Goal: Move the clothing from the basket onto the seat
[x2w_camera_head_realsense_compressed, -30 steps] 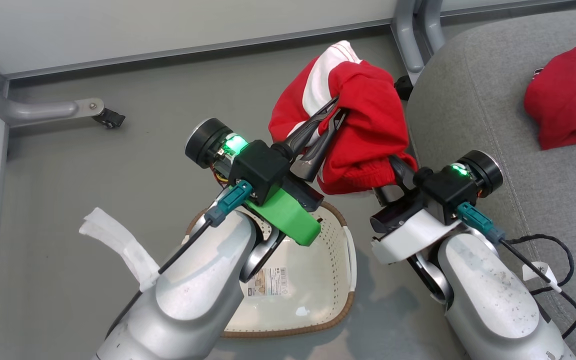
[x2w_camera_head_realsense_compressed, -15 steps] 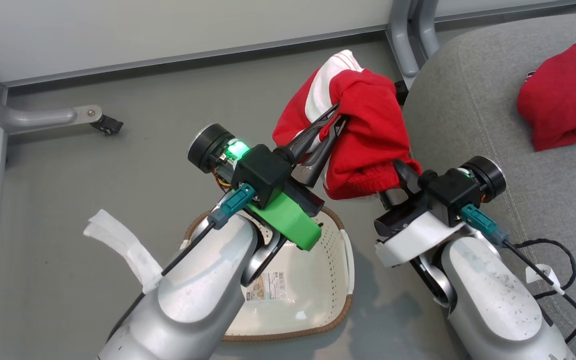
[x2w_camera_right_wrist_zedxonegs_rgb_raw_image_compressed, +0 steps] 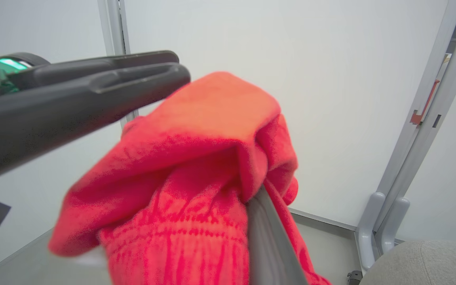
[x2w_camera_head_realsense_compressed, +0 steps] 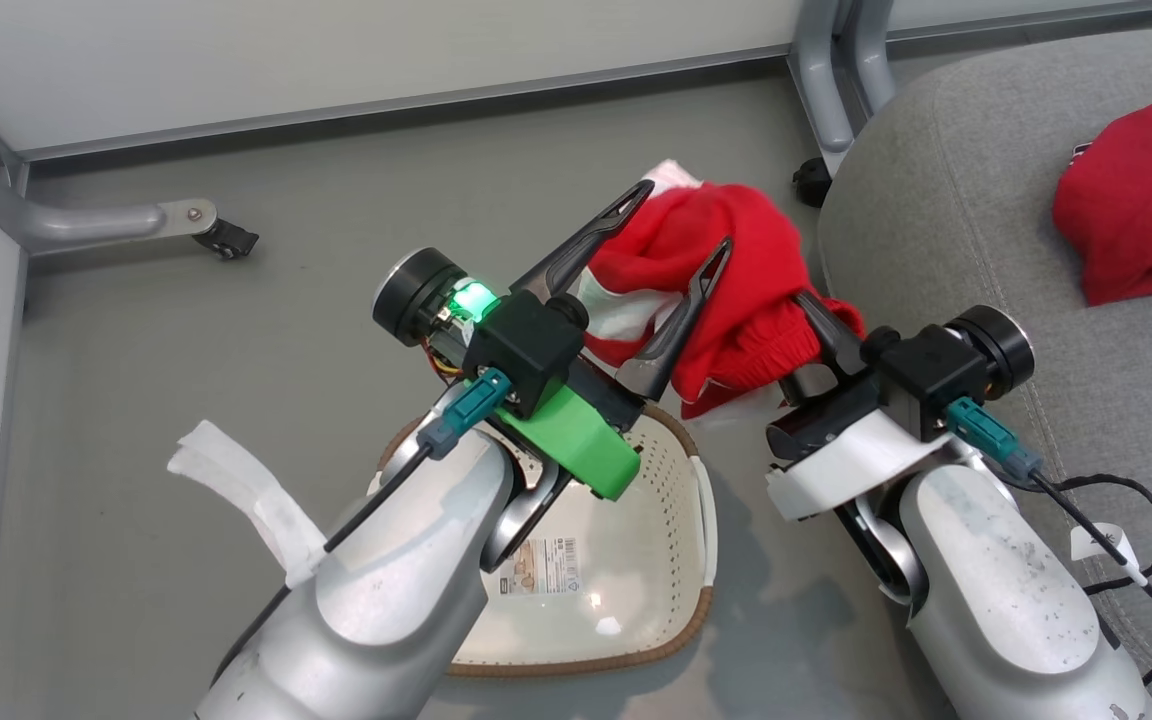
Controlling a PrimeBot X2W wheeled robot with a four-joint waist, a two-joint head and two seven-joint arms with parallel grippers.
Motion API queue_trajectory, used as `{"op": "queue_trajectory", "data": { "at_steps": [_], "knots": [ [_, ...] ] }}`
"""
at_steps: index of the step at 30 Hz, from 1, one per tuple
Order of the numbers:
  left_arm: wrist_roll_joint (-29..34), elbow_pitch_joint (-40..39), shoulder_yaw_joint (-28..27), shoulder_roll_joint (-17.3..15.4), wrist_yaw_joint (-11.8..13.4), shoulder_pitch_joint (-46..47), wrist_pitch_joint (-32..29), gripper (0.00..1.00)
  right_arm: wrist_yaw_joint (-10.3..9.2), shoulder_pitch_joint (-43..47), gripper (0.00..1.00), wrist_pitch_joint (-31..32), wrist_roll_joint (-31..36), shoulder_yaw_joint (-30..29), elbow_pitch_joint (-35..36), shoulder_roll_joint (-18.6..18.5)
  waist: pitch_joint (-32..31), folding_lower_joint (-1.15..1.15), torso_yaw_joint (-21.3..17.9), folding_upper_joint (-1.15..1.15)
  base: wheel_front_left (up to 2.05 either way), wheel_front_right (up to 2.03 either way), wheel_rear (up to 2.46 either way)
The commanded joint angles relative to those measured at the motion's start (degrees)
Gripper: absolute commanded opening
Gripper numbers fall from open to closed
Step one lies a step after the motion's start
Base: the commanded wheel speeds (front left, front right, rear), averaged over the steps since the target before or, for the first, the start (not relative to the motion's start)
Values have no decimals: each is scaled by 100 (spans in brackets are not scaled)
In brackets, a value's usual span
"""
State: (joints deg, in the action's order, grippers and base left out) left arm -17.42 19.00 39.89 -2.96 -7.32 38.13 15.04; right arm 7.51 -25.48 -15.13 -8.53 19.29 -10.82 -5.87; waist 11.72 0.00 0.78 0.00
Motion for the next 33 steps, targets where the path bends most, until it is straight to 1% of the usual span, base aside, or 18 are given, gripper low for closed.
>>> {"op": "queue_trajectory", "data": {
  "at_steps": [1, 9, 16, 23, 33],
  "knots": [
    [39, 23, -25, 7, -23, -62, 20, 100, -4, 36, 0, -2, -2, -39, 26, -12, 9, 0, 5, 0, 0, 0, 0],
    [132, 40, -86, 2, -23, -71, 20, 100, -4, 85, 0, -2, -9, -195, 19, -7, 31, 0, -23, 0, 0, 0, 0],
    [269, 61, -123, -47, -22, -100, 19, 100, -4, 169, 0, -2, -13, -422, 57, 40, 77, 0, -185, 0, 0, 0, 0],
    [328, 83, -101, -87, -22, -79, 19, 100, -4, 313, 0, -2, -10, -680, 142, 112, 164, 0, -497, 0, 0, 0, 0],
    [309, 205, 79, -131, -23, 18, 17, 100, -4, 576, 0, -3, -40, -1093, 274, 202, 295, 0, -1023, 0, 0, 0, 0]
  ]
}}
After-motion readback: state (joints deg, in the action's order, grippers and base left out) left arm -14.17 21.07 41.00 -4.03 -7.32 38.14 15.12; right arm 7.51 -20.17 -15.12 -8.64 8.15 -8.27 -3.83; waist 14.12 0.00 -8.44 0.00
